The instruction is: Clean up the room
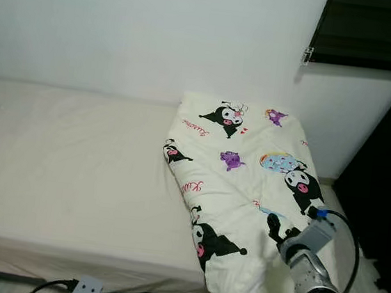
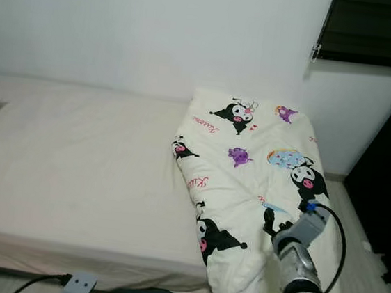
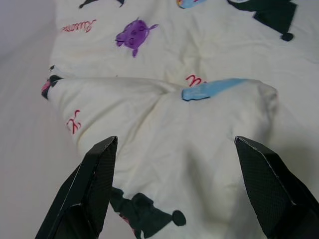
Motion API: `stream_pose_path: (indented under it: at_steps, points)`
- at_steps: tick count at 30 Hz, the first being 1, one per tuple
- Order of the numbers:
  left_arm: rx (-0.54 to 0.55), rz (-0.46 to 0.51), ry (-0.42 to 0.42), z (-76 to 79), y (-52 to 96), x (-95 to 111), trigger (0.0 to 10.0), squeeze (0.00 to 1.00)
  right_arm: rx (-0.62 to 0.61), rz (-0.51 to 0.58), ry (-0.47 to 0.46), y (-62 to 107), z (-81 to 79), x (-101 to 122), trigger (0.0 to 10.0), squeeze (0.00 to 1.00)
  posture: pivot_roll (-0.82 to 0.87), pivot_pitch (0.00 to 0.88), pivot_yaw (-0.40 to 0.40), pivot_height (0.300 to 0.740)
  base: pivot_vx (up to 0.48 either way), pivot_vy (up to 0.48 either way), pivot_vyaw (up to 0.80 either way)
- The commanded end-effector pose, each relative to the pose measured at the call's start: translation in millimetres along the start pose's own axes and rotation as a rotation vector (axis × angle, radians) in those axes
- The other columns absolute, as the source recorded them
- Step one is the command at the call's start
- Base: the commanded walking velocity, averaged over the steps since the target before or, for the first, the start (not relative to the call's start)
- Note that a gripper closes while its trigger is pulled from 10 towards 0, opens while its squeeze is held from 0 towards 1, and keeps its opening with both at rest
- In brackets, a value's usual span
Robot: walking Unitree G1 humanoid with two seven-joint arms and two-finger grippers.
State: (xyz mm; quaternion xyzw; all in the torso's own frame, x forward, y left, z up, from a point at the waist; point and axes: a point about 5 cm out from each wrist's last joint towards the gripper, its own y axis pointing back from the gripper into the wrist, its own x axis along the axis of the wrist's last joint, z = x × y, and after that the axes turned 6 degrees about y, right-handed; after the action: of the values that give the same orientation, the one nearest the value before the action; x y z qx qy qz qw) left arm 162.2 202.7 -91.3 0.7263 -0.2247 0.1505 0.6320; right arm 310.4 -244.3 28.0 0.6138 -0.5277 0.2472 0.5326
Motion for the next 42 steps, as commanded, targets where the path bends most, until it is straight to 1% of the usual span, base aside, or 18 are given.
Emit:
stream_pose_path:
  at_steps: [1, 10, 12, 14, 17, 20, 21, 23, 26, 27, 28, 29, 31, 32, 34, 36, 38, 42]
  points:
    - [0.017, -0.016, 0.000, -2.7, 0.5, -4.0, 10.0, 0.00, 0.009, 0.025, -0.005, -1.7, -2.2, 6.3, 10.0, 0.00, -0.06, 0.000, -0.008, 0.740, 0.000, 0.000, 0.00]
    - [0.047, 0.015, 0.021, -7.2, 0.2, 1.2, 10.0, 0.00, 0.038, 0.008, -0.012, -3.7, -7.8, 7.5, 10.0, 0.00, -0.06, 0.000, -0.008, 0.730, 0.000, 0.000, 0.00]
    - [0.055, 0.026, 0.030, -8.6, 0.0, 3.5, 10.0, 0.00, 0.045, 0.013, -0.032, -3.9, -8.5, 8.4, 10.0, 0.00, -0.06, 0.000, -0.008, 0.725, 0.000, 0.000, 0.00]
    - [0.079, 0.057, 0.032, -12.5, -0.4, 10.2, 10.0, 0.00, 0.070, 0.026, -0.087, -4.5, -10.3, 10.5, 10.0, 0.00, -0.07, 0.000, -0.011, 0.715, 0.000, 0.000, 0.00]
    - [0.109, 0.088, 0.037, -17.5, -0.6, 17.5, 10.0, 0.00, 0.090, 0.033, -0.110, -4.8, -12.0, 11.5, 10.0, 0.00, -0.07, 0.000, -0.010, 0.710, 0.000, 0.000, 0.00]
    - [0.199, 0.195, 0.092, -35.8, 0.1, 44.6, 10.0, 0.00, 0.124, 0.053, -0.146, -5.2, -14.0, 14.8, 10.0, 0.00, -0.08, 0.000, -0.008, 0.695, 0.000, 0.000, 0.00]
    - [0.199, 0.195, 0.092, -35.8, 0.1, 44.6, 10.0, 0.00, 0.124, 0.053, -0.146, -5.2, -14.0, 14.8, 10.0, 0.00, -0.08, 0.000, -0.008, 0.695, 0.000, 0.000, 0.00]
    - [0.283, 0.270, 0.139, -55.3, 3.1, 65.0, 10.0, 0.00, 0.123, 0.064, -0.158, -5.2, -12.1, 17.7, 10.0, 0.00, -0.08, 0.000, -0.008, 0.680, 0.000, 0.000, 0.00]
    - [0.292, 0.276, 0.143, -57.5, 3.5, 66.7, 10.0, 0.00, 0.123, 0.065, -0.160, -5.2, -11.8, 18.1, 10.0, 0.00, -0.08, 0.000, -0.008, 0.675, 0.000, 0.000, 0.00]
    - [0.328, 0.290, 0.155, -65.0, 5.0, 71.4, 10.0, 0.00, 0.121, 0.068, -0.164, -5.2, -10.9, 19.1, 10.0, 0.00, -0.08, 0.000, -0.011, 0.670, 0.000, 0.000, 0.00]
    - [0.328, 0.290, 0.155, -65.0, 5.0, 71.4, 10.0, 0.00, 0.121, 0.068, -0.164, -5.2, -10.9, 19.1, 10.0, 0.00, -0.08, 0.000, -0.011, 0.670, 0.000, 0.000, 0.00]
    - [0.384, 0.306, 0.159, -75.9, 7.6, 76.6, 10.0, 0.00, 0.117, 0.070, -0.166, -5.1, -9.6, 20.0, 10.0, 0.00, -0.07, 0.000, -0.010, 0.665, 0.000, 0.000, 0.00]
    - [0.530, 0.349, 0.209, -103.4, 16.2, 87.9, 10.0, 0.00, 0.110, 0.081, -0.173, -4.8, -6.3, 22.9, 10.0, 0.00, -0.07, 0.000, -0.009, 0.655, 0.000, 0.000, 0.00]
    - [0.530, 0.349, 0.209, -103.4, 16.2, 87.9, 10.0, 0.00, 0.110, 0.081, -0.173, -4.8, -6.3, 22.9, 10.0, 0.00, -0.07, 0.000, -0.009, 0.655, 0.000, 0.000, 0.00]
    - [0.601, 0.384, 0.261, -117.6, 21.9, 95.1, 10.0, 0.00, 0.105, 0.088, -0.178, -4.5, -4.1, 24.4, 10.0, 0.00, -0.07, 0.000, -0.011, 0.645, 0.000, 0.000, 0.00]
    - [0.614, 0.395, 0.280, -120.7, 23.3, 97.4, 10.0, 0.00, 0.105, 0.089, -0.180, -4.4, -3.4, 24.6, 10.0, 0.00, -0.07, 0.000, -0.011, 0.640, 0.000, 0.000, 0.00]
    - [0.621, 0.449, 0.314, -125.5, 26.9, 110.8, 10.0, 0.00, 0.096, 0.089, -0.184, -3.6, -0.4, 24.4, 10.0, 0.00, -0.07, 0.000, -0.011, 0.630, 0.000, 0.000, 0.00]
    - [0.604, 0.504, 0.325, -123.4, 28.7, 125.1, 10.0, 0.00, 0.093, 0.092, -0.191, -3.2, 1.0, 24.5, 10.0, 0.00, -0.06, 0.000, -0.009, 0.615, 0.000, 0.000, 0.00]
